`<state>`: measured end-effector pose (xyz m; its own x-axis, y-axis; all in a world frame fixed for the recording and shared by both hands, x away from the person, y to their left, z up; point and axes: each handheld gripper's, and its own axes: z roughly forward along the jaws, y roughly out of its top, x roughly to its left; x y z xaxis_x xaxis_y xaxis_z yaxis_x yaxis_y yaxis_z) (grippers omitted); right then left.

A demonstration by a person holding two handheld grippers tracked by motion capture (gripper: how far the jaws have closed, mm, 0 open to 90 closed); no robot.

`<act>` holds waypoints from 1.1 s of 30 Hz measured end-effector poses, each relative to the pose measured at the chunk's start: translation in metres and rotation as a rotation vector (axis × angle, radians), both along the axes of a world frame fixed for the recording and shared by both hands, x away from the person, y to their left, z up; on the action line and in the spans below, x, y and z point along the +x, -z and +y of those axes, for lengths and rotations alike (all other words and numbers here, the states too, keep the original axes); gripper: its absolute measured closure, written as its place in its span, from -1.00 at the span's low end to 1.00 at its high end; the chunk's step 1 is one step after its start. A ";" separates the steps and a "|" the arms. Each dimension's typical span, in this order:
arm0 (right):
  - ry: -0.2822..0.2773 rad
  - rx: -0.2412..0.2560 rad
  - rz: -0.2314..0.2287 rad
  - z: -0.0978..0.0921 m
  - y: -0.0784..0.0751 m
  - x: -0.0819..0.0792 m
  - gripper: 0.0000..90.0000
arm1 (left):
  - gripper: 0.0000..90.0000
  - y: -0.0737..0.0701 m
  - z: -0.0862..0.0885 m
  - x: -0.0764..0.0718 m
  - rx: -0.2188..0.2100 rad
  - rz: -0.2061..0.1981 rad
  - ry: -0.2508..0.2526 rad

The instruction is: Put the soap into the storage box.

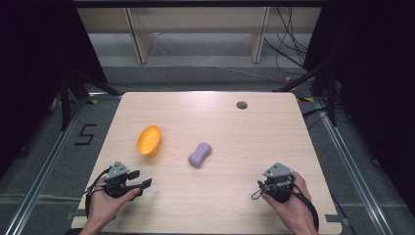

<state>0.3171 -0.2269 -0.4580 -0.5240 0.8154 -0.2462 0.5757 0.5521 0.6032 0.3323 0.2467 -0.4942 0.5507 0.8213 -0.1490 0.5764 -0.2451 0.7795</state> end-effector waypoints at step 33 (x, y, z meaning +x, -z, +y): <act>-0.020 -0.022 -0.016 0.005 -0.001 0.000 -0.13 | -0.22 -0.059 -0.159 0.137 0.258 0.341 0.138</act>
